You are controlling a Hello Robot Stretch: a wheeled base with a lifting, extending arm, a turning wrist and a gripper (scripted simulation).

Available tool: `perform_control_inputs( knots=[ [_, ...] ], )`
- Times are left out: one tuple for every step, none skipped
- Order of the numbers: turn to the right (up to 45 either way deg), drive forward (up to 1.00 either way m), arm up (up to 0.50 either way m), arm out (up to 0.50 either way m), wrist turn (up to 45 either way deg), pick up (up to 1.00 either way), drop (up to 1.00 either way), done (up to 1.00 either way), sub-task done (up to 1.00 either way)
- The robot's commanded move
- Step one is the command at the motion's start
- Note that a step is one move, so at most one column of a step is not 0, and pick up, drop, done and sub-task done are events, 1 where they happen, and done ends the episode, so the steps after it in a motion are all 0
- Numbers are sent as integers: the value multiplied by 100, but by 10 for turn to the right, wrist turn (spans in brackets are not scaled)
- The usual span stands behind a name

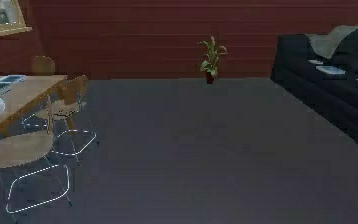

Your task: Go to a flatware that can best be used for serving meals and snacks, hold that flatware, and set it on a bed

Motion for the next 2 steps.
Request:
perform_control_inputs(
  knots=[
    [0, 60, 0, 0, 0, 0, 0, 0, 0],
    [-450, 0, 0, 0, 0, 0, 0, 0, 0]
  ],
)
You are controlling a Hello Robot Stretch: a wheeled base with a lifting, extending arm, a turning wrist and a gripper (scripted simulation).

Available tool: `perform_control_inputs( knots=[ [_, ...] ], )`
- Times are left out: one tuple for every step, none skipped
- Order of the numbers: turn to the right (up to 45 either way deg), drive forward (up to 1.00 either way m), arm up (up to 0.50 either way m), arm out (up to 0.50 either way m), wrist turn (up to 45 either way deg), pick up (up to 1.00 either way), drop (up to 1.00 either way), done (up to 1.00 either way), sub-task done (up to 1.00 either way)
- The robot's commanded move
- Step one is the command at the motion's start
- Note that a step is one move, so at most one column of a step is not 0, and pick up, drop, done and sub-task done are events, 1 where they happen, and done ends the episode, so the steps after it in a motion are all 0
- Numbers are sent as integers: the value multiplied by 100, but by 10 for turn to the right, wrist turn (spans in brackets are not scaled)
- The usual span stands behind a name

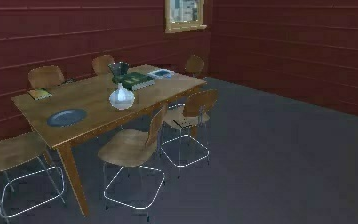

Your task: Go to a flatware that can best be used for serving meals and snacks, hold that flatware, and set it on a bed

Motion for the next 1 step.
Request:
perform_control_inputs(
  knots=[
    [-180, 0, 0, 0, 0, 0, 0, 0, 0]
  ],
)
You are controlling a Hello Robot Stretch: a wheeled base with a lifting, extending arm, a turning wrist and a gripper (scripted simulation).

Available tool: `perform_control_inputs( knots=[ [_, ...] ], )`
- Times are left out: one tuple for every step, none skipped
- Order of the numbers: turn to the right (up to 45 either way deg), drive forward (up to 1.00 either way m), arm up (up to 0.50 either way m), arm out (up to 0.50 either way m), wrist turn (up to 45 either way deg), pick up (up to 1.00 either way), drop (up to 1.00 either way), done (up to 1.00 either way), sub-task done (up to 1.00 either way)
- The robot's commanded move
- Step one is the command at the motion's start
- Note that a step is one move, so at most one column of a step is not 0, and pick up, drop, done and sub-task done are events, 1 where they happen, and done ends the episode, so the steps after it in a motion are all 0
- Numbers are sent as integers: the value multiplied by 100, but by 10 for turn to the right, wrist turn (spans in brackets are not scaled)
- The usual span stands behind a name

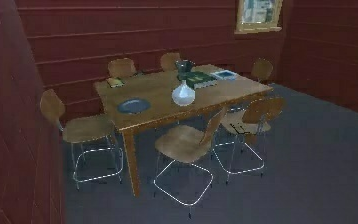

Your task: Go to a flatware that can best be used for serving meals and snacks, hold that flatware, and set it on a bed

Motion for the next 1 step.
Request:
perform_control_inputs(
  knots=[
    [0, 35, 0, 0, 0, 0, 0, 0, 0]
  ],
)
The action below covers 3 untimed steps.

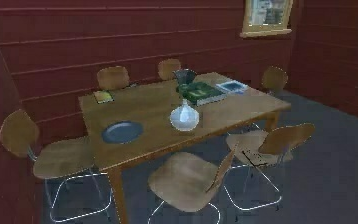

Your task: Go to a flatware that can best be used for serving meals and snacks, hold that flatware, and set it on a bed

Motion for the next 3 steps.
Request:
perform_control_inputs(
  knots=[
    [-450, 0, 0, 0, 0, 0, 0, 0, 0],
    [-450, 0, 0, 0, 0, 0, 0, 0, 0],
    [-150, 0, 0, 0, 0, 0, 0, 0, 0]
  ],
)
